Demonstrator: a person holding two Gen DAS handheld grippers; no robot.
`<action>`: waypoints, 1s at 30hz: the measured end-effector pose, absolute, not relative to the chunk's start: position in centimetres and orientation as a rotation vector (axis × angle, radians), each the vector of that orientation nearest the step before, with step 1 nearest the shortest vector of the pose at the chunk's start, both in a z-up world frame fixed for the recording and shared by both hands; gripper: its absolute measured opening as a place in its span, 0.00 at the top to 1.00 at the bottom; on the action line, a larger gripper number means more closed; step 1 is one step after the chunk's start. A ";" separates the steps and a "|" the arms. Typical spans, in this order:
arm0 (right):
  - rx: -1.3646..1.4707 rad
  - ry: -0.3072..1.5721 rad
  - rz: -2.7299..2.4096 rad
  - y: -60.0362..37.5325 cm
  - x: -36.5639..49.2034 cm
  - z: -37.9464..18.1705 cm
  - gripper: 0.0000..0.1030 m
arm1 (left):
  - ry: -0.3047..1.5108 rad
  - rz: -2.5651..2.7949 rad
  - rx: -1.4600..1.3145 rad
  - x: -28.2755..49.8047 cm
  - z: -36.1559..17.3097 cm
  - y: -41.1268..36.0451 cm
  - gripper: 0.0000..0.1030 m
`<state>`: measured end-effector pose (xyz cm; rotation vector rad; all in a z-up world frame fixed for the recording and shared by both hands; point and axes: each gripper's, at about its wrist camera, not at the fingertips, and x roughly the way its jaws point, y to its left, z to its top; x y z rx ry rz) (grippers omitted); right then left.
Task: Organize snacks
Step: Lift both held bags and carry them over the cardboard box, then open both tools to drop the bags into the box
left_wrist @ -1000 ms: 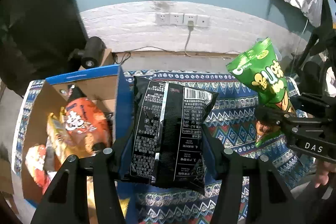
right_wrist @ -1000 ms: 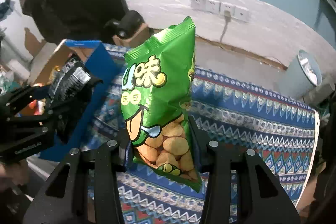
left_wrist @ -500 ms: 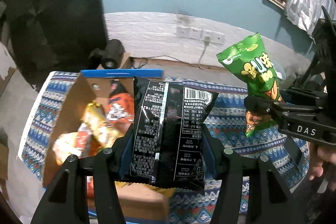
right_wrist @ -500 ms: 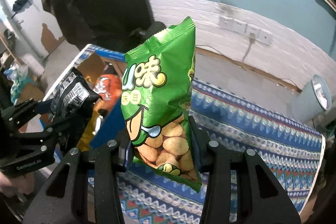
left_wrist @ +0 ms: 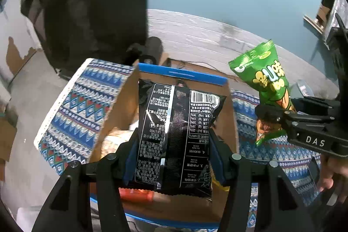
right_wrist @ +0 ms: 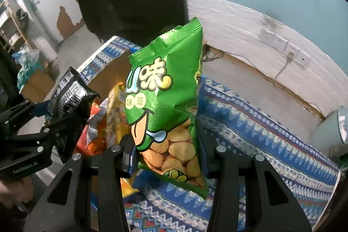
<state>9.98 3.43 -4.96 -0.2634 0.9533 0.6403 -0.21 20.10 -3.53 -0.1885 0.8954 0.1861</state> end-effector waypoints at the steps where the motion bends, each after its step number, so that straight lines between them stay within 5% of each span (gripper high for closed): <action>1: -0.270 0.955 0.645 3.9 10.1 -5.1 0.58 | 0.895 0.197 -0.193 -0.3 -3.6 20.6 0.43; 15: -0.315 0.977 0.707 9.4 11.8 -7.1 0.54 | 0.921 0.277 -0.244 -0.3 -4.8 23.6 0.43; 20: -0.315 0.959 0.712 9.3 11.6 -6.9 0.43 | 0.922 0.285 -0.234 -0.3 -4.8 23.6 0.26; 30: -0.258 0.925 0.708 6.4 10.5 -4.6 0.35 | 0.937 0.285 -0.195 -1.0 -4.2 22.8 0.22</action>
